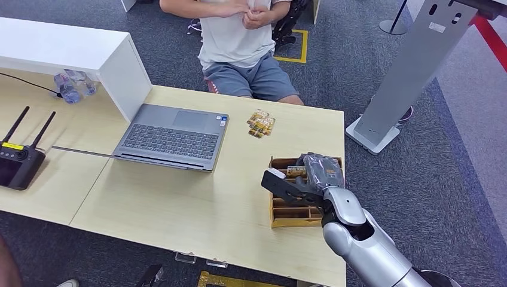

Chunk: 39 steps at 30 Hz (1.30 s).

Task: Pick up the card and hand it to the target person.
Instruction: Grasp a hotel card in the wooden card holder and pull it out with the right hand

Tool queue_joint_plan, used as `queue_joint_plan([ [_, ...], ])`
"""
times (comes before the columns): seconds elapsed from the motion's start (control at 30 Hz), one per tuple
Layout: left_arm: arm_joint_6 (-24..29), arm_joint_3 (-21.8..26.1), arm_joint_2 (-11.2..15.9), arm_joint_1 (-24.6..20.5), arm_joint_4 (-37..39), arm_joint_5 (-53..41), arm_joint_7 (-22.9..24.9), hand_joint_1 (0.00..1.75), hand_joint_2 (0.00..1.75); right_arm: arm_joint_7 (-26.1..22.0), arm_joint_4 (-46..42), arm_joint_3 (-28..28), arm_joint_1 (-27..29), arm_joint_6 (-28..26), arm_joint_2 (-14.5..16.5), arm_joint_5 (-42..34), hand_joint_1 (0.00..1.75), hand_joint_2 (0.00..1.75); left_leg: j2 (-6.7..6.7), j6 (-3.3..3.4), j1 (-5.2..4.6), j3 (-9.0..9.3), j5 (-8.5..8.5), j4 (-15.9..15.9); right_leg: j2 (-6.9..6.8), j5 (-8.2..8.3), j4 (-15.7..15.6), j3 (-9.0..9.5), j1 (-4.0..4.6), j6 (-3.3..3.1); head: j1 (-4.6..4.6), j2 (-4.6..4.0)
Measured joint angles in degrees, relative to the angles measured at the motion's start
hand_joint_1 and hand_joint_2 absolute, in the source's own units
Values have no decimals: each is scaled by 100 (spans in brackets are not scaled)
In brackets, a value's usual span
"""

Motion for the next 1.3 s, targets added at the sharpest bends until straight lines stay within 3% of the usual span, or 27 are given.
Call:
queue_joint_plan([
  [0.27,-7,-3,-2,0,0,-30,-12,0,0,10,19,-2,4,-11,-22,0,117,175,0,0,0,0,0,0,0,0,0,0,0,0,-1,0],
  [0.47,-7,-13,-2,0,0,-30,-12,0,0,17,18,-8,3,-25,-28,8,147,175,0,0,0,0,0,0,0,0,0,0,0,0,-1,0],
  [0.8,-7,-31,-2,0,0,-39,-12,0,0,17,18,-11,10,-34,-33,11,158,175,1,0,0,2,0,0,1,0,0,1,0,0,0,0],
  [0.93,-9,-35,-2,0,0,-49,-16,0,175,17,17,-13,13,-34,-43,11,163,175,1,0,0,2,0,0,1,0,0,1,0,0,-1,0],
  [1.3,-70,-107,-2,0,0,-103,-144,0,175,-2,9,-16,17,-59,-59,15,166,175,1,0,0,2,0,0,1,0,0,1,0,0,-1,0],
])
